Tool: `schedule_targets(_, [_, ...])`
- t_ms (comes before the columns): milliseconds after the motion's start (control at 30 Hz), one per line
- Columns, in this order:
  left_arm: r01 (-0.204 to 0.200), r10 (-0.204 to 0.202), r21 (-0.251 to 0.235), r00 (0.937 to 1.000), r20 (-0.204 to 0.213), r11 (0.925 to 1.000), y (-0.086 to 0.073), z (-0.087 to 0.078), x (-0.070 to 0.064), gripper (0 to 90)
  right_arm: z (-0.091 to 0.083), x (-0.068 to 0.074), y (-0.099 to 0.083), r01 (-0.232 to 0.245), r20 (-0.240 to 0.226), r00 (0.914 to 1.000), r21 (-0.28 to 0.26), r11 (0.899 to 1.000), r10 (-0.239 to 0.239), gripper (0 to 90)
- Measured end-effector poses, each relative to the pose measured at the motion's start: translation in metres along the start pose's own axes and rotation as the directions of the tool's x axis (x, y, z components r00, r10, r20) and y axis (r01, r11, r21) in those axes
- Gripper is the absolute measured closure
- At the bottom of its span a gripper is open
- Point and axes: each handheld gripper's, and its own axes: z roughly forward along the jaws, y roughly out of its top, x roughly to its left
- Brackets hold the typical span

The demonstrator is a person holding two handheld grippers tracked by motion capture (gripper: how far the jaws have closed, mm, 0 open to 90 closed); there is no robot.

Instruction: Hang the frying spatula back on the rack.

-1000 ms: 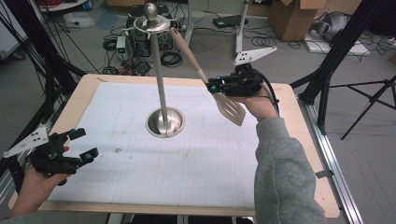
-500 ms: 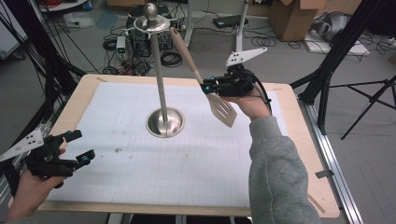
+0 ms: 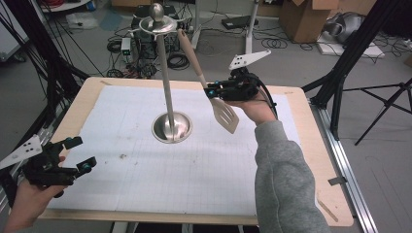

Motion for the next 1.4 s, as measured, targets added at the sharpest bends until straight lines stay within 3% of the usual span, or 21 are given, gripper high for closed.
schedule_targets(900, [0.002,-0.002,-0.004,1.0000,-0.008,1.0000,-0.001,-0.006,-0.001,1.8,0.029,-0.002,0.003,-0.001,-0.017,0.9998,0.006,1.000,0.001,77.6])
schedule_targets(1400, [0.000,0.000,-0.003,0.9999,-0.011,1.0000,-0.002,-0.008,-0.001,1.8,0.038,0.001,0.005,0.007,0.005,1.0000,0.007,1.000,-0.007,77.5])
